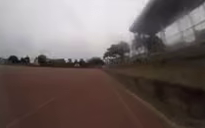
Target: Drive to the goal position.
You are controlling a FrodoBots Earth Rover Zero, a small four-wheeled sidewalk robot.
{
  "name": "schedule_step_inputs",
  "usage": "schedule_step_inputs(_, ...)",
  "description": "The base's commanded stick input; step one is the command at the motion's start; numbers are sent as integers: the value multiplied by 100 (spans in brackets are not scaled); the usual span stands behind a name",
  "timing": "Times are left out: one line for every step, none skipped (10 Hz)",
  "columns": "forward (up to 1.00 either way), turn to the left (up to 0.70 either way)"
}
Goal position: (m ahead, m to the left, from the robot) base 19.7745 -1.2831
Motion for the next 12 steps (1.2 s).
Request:
schedule_step_inputs(100, 0)
schedule_step_inputs(100, 0)
schedule_step_inputs(100, 0)
schedule_step_inputs(100, 0)
schedule_step_inputs(100, 0)
schedule_step_inputs(100, 0)
schedule_step_inputs(100, 0)
schedule_step_inputs(100, 0)
schedule_step_inputs(100, 0)
schedule_step_inputs(100, 0)
schedule_step_inputs(100, 0)
schedule_step_inputs(100, 0)
